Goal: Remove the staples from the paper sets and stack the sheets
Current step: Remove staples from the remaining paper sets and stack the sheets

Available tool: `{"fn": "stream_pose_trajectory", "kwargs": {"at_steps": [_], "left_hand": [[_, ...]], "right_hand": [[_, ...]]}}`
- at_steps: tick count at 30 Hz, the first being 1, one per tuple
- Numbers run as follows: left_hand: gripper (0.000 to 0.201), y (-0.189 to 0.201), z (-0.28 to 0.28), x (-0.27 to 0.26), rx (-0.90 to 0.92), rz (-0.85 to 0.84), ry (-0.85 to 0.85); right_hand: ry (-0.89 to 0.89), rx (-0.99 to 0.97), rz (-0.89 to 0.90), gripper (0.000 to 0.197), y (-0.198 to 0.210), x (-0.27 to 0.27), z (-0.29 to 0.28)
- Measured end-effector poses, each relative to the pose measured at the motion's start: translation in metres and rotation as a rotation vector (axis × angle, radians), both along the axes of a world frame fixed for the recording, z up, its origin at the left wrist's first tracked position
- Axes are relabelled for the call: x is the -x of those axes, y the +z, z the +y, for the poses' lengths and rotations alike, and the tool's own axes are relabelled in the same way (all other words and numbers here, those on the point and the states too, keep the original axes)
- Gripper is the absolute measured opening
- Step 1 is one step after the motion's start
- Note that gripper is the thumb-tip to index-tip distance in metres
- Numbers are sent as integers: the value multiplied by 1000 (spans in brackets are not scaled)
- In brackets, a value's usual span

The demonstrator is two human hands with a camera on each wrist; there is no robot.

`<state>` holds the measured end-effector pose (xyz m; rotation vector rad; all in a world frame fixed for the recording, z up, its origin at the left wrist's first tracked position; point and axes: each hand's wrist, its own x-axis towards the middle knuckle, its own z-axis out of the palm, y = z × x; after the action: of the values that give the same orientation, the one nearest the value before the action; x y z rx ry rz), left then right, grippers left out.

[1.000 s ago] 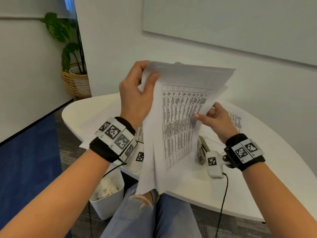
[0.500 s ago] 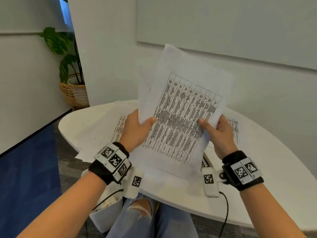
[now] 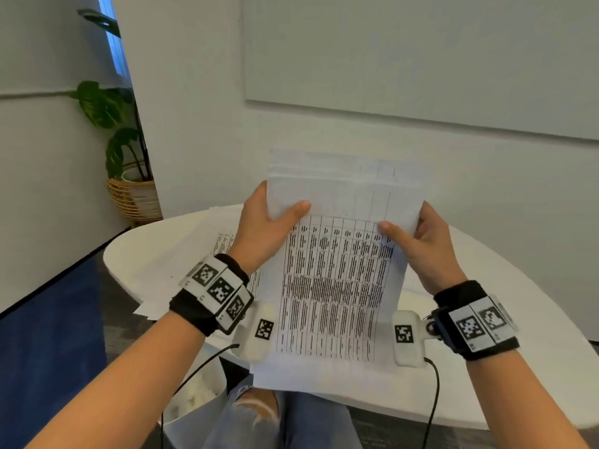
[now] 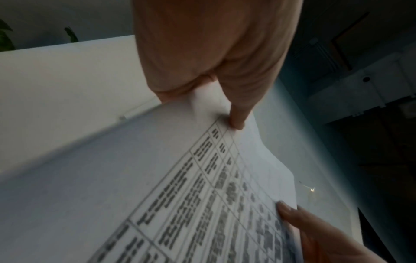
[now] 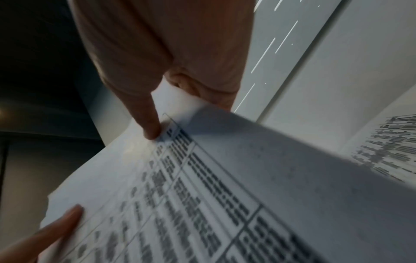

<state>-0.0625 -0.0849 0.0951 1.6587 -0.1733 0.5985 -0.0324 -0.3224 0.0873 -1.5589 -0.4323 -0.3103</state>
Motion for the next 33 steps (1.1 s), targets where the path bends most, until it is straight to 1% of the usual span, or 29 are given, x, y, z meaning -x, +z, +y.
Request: {"fn": "stream_pose_trajectory", "kwargs": {"at_steps": [2, 3, 8, 10, 12, 15, 17, 19, 21, 22, 24, 26, 29, 30, 31, 32, 33], "left_hand": [[37, 5, -7, 3, -17, -54, 21], [35, 9, -11, 5, -9, -89, 29], [34, 20, -21, 19, 128, -273, 59], [32, 19, -22, 21, 130, -296, 106], [32, 11, -19, 20, 93, -268, 138], [42, -10, -14, 15, 51, -152, 161], [43, -24, -11, 15, 21, -74, 163], [42, -37, -11, 15, -8, -27, 167], [38, -45, -11, 14, -19, -1, 169], [35, -48, -12, 14, -24, 9, 168], [29, -54, -12, 13, -44, 32, 172], [24, -65, -15, 11, -70, 74, 188], [22, -83, -22, 9, -100, 143, 265], [21, -86, -25, 9, -107, 163, 295], [20, -87, -27, 8, -106, 179, 319], [21, -86, -28, 9, -99, 192, 334], [22, -85, -26, 8, -94, 206, 348]], "right_hand": [[-19, -13, -46, 42, 4, 3, 2], [-34, -29, -73, 41, 8, 6, 4], [-112, -94, -268, 39, 22, 26, 11], [-125, -89, -304, 36, 21, 31, 13], [-120, -46, -267, 39, 15, 31, 14], [-83, 18, -134, 53, -1, 27, 12], [-71, 87, -68, 54, -14, 24, 9], [-72, 156, -9, 42, -25, 21, 9], [-80, 173, 29, 27, -35, 17, 11], [-91, 164, 46, 23, -40, 14, 12], [-112, 148, 82, 20, -47, 10, 14], [-134, 137, 115, 24, -54, 6, 15], [-193, 148, 139, 46, -61, -2, 18], [-200, 181, 147, 49, -61, -4, 19], [-182, 239, 153, 46, -61, -6, 19], [-133, 317, 148, 38, -60, -8, 18], [-63, 444, 134, 24, -56, -6, 16]]}}
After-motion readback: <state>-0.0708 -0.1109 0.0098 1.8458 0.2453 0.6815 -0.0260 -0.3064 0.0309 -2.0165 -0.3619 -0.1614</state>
